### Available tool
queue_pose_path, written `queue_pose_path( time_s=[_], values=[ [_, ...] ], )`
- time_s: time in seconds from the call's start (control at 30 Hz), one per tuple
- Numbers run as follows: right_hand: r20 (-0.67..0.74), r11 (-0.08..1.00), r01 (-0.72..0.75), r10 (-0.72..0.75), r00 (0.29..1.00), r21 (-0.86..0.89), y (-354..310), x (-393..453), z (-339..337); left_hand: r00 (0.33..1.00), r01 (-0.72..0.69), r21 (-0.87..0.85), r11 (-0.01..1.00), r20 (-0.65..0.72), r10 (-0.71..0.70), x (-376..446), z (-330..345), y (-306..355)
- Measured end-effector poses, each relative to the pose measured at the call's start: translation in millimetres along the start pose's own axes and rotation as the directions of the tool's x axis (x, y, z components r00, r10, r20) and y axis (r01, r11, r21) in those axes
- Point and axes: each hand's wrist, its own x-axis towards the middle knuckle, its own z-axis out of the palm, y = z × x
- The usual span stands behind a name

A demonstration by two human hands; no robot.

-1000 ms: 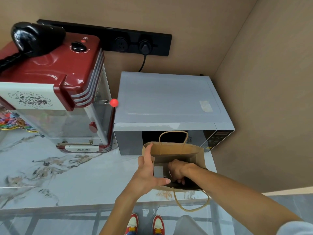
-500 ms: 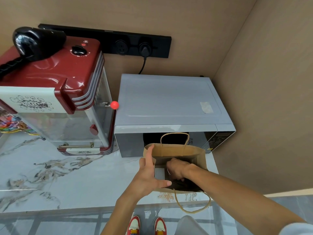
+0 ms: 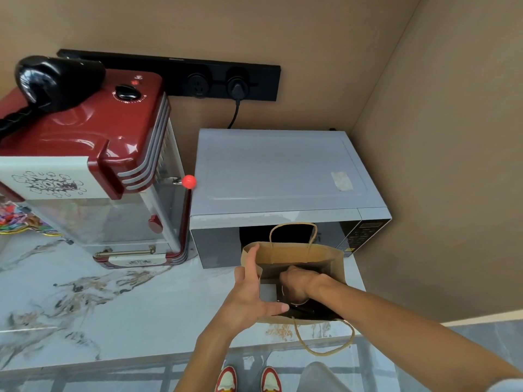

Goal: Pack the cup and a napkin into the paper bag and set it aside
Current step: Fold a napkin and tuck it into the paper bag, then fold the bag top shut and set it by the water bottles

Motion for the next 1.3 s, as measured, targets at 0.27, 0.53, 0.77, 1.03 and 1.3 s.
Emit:
queue_pose_path(
  time_s=[0.27,0.53,0.77,1.03,1.3],
  values=[
    [-0.005,0.998,0.034,-0.034,0.999,0.049,-17,-67,-36,1.0,-0.023,0.097,0.995,0.01,0.022,-2,-3,2],
    [-0.259,0.585,0.253,-0.075,0.963,0.771,25,-156,-57,0.998,-0.014,0.21,0.978,-0.05,0.025,0,-25,11],
    [-0.45,0.07,0.445,0.186,0.873,0.893,58,-181,-27,0.988,-0.067,0.074,0.995,-0.135,0.076,-1,-41,14],
    [-0.412,-0.103,0.51,0.465,0.783,0.854,93,-169,-10,0.941,0.074,-0.331,0.941,-0.288,-0.175,-5,-42,4],
    [-0.057,-0.15,0.128,0.406,0.912,0.98,89,-129,10,0.875,0.371,-0.458,0.808,-0.12,-0.47,3,-24,-5]
  ],
)
